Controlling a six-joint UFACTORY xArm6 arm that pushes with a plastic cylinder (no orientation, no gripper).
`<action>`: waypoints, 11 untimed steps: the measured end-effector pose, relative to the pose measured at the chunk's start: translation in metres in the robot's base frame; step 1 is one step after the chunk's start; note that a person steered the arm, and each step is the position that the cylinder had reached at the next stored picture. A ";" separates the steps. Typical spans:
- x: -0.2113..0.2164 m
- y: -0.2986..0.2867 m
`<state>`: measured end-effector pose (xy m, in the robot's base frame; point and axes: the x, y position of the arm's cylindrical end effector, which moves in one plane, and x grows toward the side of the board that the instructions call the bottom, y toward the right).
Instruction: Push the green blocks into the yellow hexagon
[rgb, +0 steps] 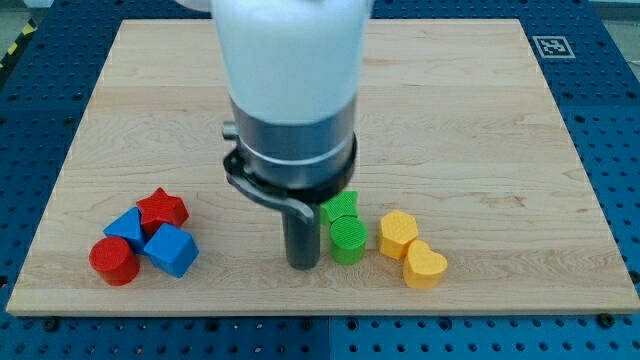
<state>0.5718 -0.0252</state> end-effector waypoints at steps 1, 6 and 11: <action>-0.008 0.000; -0.021 -0.035; -0.049 0.037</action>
